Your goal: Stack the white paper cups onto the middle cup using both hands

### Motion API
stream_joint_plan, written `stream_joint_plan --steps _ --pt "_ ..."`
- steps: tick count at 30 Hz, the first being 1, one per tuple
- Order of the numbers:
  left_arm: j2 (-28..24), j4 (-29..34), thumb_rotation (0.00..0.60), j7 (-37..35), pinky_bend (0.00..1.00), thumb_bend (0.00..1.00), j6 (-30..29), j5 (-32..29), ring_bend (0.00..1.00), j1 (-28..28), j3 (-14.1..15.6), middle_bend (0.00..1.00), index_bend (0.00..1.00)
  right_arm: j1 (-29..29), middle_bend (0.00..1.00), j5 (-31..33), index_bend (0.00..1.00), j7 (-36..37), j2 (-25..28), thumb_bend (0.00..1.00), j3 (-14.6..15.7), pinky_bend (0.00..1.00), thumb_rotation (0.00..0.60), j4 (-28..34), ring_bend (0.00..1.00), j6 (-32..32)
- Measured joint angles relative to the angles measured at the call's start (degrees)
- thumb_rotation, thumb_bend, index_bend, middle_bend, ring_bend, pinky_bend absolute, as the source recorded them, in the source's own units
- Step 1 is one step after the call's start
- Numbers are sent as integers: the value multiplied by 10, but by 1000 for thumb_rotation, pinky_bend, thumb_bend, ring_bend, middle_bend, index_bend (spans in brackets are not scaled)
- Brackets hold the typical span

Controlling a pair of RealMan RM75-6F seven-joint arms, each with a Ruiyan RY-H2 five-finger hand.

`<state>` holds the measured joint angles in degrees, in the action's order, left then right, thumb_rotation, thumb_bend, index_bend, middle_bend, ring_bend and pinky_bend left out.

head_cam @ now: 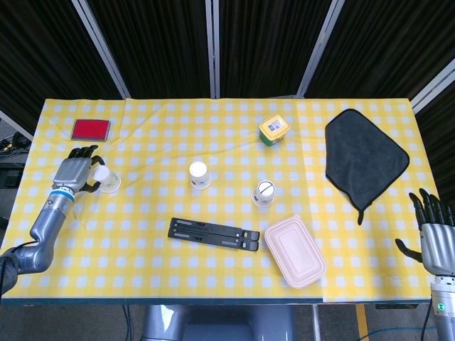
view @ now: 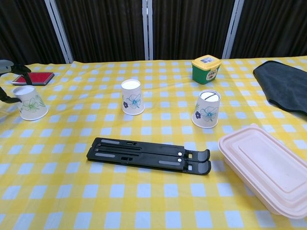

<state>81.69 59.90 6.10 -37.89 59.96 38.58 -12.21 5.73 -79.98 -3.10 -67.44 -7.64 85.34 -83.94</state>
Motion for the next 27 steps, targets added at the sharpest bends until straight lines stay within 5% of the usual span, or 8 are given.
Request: stream_joint_plan --steps 8,18,27 --pt "-31 59 600 -15 0 449 -31 15 0 -2 -6 0 426 -3 0 2 0 10 5 80 -4 0 600 5 0 -5" --pt "-87 209 600 -18 0 448 -97 55 0 24 -49 0 427 -3 0 7 0 28 11 80 -10 0 600 5 0 -6" --pt "-33 219 600 42 0 449 -100 33 0 98 -71 0 424 -4 0 17 0 56 19 80 -15 0 600 2 0 1"
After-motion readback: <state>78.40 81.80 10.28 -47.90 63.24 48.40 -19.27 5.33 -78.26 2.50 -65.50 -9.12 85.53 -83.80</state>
